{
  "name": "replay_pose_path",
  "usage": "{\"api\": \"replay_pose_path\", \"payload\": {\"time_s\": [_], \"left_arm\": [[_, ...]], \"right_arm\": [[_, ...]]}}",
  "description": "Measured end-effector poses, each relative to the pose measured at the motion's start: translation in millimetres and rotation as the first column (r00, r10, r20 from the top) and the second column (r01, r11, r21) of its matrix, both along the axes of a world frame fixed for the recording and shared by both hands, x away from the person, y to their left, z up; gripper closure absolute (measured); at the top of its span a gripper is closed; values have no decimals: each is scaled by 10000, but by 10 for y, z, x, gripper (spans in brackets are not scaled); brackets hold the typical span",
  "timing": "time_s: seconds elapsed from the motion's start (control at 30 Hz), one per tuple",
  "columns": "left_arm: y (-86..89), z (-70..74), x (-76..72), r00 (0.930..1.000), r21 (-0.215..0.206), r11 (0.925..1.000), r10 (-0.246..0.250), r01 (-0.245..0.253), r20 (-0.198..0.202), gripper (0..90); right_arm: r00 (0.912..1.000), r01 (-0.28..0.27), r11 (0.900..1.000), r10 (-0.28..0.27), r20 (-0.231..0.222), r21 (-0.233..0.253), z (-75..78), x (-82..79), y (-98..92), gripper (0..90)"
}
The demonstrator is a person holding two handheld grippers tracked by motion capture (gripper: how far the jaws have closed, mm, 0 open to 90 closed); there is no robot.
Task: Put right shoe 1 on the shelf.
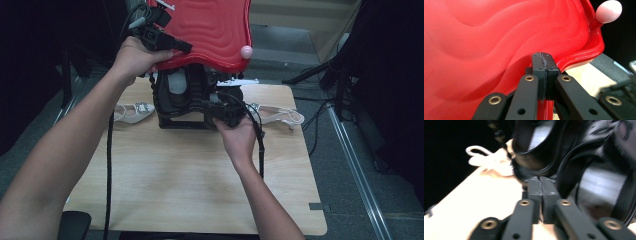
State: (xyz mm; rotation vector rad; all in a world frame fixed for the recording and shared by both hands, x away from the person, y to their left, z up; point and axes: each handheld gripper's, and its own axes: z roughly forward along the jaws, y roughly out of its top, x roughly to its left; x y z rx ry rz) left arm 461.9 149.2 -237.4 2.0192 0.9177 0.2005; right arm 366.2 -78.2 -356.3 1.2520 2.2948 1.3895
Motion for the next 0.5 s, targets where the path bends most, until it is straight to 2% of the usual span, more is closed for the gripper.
{"api": "replay_pose_path", "payload": {"time_s": [0.1,0.2,0.3,0.4,0.5], "left_arm": [[-2,-1,1,10000,-7,10000,-7,7,6,900],[-5,-2,3,10000,-17,10000,-9,9,12,900],[-9,-2,2,10000,-10,10000,-16,16,43,900],[-8,-5,0,10000,-34,10000,-11,11,59,900],[-10,-6,-3,10000,-43,10000,-5,5,66,900]], "right_arm": [[9993,-345,9993,347,-161,161,-38,-119,-59,900],[9990,-419,9991,420,-182,27,-134,-200,-106,900],[9982,-464,9989,462,-394,-49,-283,-216,-159,900],[9982,-287,9994,277,-541,-188,-420,-195,-228,900],[9983,-84,9998,74,-570,-183,-483,-161,-281,900]]}}
